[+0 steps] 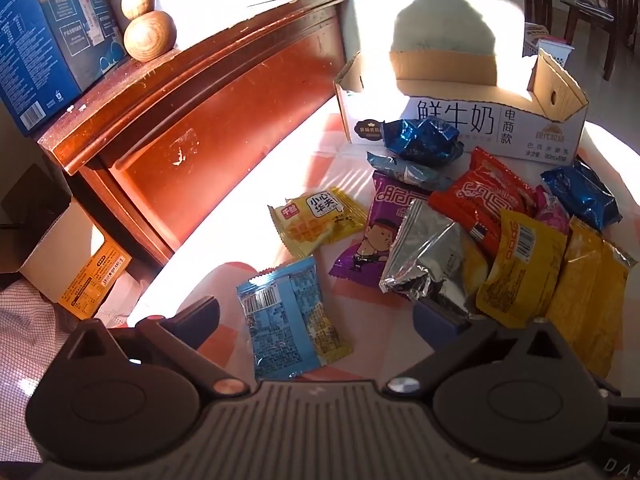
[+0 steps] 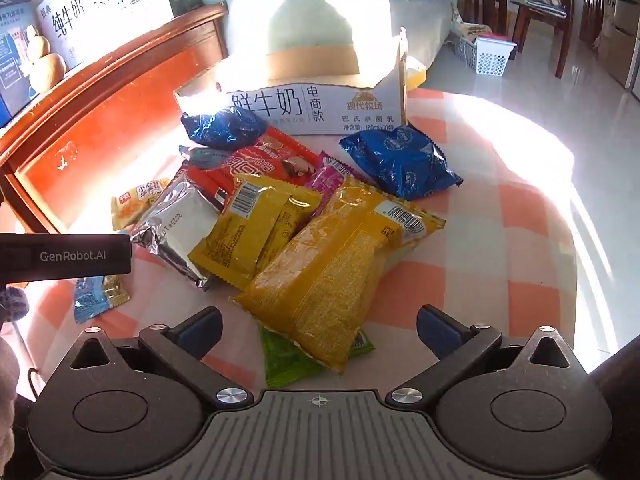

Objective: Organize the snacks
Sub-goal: 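Move both tools toward the pile of snack bags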

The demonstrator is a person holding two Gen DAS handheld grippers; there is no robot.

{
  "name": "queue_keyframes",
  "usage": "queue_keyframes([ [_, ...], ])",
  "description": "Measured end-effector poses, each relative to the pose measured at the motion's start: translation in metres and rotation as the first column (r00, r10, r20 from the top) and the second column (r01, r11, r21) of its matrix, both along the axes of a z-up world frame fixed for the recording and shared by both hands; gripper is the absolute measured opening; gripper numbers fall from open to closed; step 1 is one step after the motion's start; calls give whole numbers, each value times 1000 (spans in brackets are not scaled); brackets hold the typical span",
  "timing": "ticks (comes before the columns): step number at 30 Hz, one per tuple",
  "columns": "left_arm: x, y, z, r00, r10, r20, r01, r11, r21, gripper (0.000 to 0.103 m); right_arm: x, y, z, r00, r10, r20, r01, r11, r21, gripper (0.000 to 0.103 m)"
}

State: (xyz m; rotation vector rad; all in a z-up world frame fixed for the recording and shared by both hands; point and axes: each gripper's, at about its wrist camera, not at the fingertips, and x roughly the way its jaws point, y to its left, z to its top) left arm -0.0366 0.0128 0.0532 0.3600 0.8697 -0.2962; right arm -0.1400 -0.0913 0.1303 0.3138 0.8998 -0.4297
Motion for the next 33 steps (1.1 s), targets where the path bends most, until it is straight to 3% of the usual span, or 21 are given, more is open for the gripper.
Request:
queue_keyframes([
  [8, -8, 2, 7, 1000, -7, 19, 7, 1000, -13, 102, 7, -17, 14, 995, -76, -70, 75, 997, -19, 103],
  [11, -10, 0, 5, 1000, -18, 23, 18, 1000, 3, 102, 11, -13, 16, 995, -60, -82, 55, 996, -65, 103],
  [15, -12, -3, 2, 999, -26, 22, 26, 1000, 17, 102, 17, -15, 12, 995, -33, -93, 30, 999, -41, 103],
  [18, -11, -4, 1, 1000, -24, 14, 24, 1000, 18, 102, 25, -13, 9, 991, -27, -130, 17, 997, -79, 103],
  [33, -16, -17, -6, 998, -52, 23, 51, 997, 51, 102, 30, -20, 1, 994, -15, -110, 10, 999, -42, 103],
])
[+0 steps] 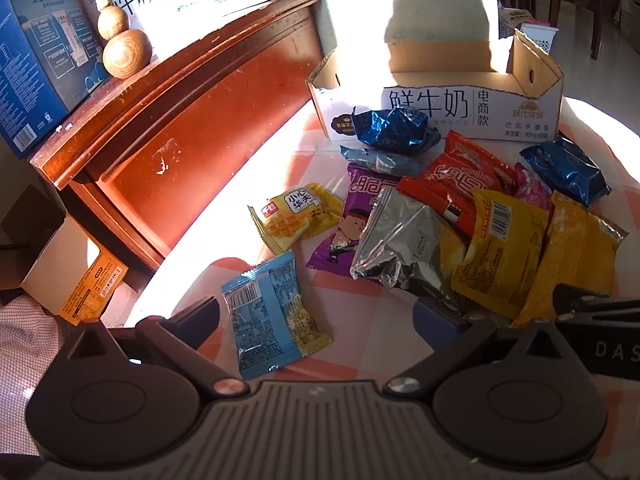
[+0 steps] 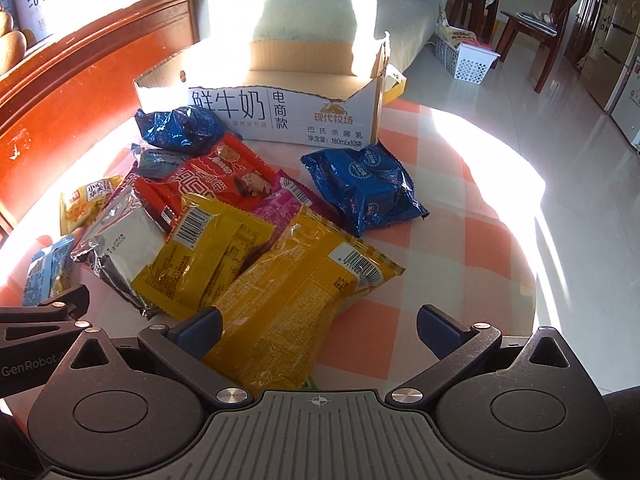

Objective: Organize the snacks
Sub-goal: 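Move both tools toward the pile of snack bags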

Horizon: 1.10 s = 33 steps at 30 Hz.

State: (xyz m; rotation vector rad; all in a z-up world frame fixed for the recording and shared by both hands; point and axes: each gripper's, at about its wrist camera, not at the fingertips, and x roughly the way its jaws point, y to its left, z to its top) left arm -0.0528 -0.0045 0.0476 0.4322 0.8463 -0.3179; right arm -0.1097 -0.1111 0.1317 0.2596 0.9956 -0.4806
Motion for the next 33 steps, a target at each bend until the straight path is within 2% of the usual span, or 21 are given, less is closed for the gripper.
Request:
queue_keyframes([
  [33, -1, -1, 2, 1000, 5, 21, -5, 1000, 5, 100, 0, 1, 1, 1000, -10, 18, 10, 1000, 3, 103],
])
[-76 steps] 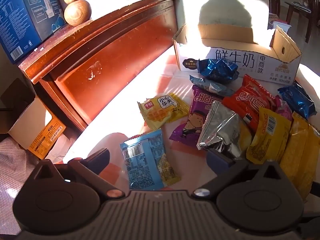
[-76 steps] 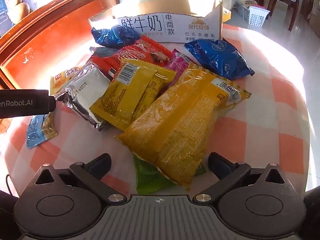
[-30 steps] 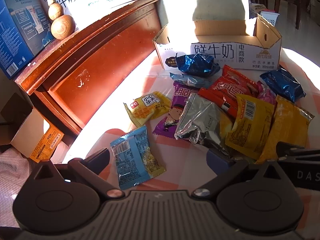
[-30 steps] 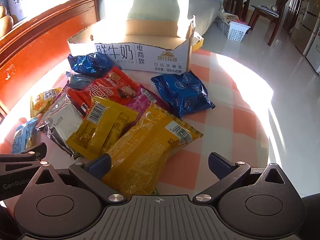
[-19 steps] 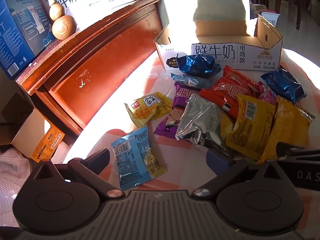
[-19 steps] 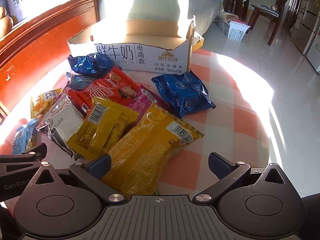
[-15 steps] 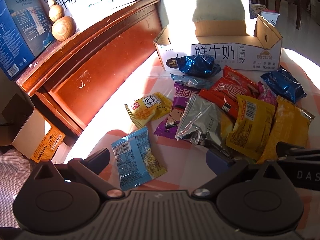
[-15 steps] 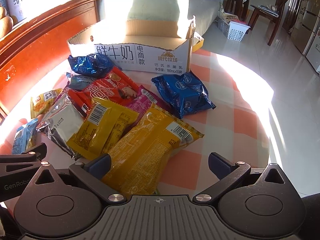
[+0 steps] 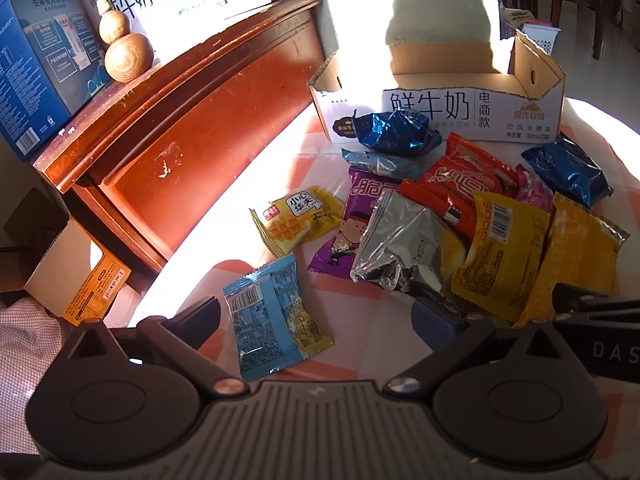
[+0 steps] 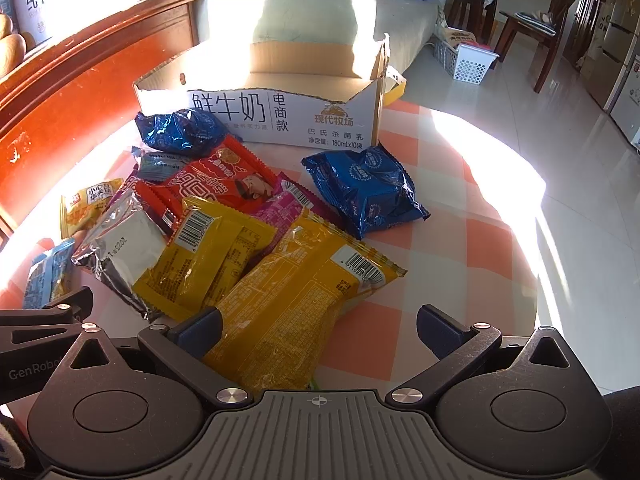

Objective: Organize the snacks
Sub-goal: 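Move both tools toward the pile of snack bags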

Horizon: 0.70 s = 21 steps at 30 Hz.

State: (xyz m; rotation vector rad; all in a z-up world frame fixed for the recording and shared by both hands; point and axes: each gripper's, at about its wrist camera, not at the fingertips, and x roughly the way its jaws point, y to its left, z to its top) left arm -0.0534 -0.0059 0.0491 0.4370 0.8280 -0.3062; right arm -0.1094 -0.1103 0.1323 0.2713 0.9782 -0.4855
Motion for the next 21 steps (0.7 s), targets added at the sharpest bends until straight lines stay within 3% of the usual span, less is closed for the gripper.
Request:
queue_keyframes([
  [21, 0, -3, 4, 999, -21, -37, 19, 999, -40, 95, -3, 1, 3, 1000, 29, 4, -29, 999, -29, 103],
])
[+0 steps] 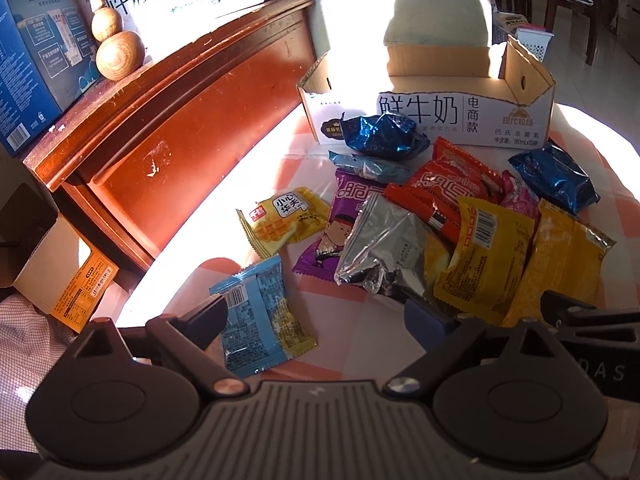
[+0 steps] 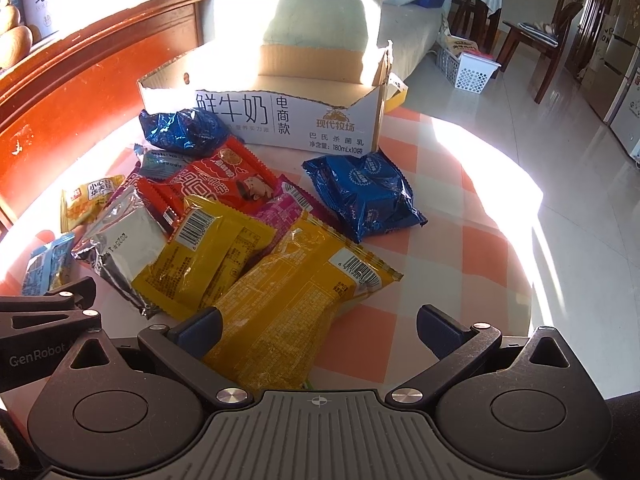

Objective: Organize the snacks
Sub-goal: 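Move both tools toward the pile of snack bags, then close right gripper on large yellow bag while left gripper grasps smaller yellow bag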

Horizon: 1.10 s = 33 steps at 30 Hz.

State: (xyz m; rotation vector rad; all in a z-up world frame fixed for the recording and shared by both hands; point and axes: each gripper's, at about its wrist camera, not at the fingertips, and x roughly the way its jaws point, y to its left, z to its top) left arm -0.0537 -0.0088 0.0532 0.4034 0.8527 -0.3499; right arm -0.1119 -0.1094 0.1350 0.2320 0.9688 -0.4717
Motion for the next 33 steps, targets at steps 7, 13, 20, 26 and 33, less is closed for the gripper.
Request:
queue_keyframes([
  [7, 5, 1, 9, 999, -41, -2, 41, 999, 2, 98, -16, -27, 17, 993, -11, 114, 8, 1000, 31, 103],
  [13, 14, -3, 13, 995, -95, -34, 95, 995, -11, 98, -27, -43, 14, 994, 0, 109, -9, 996, 85, 103],
  [20, 45, 3, 28, 996, -79, -31, 76, 994, -72, 98, -50, -47, 9, 989, 59, 135, -84, 979, 186, 103],
  [26, 49, 4, 21, 996, -61, -72, 50, 988, -146, 98, -50, -52, -6, 995, 18, 100, -44, 963, 266, 103],
  [33, 43, -10, 16, 994, -87, -64, 78, 987, -138, 98, -39, -49, -6, 992, -32, 119, -7, 949, 314, 101],
])
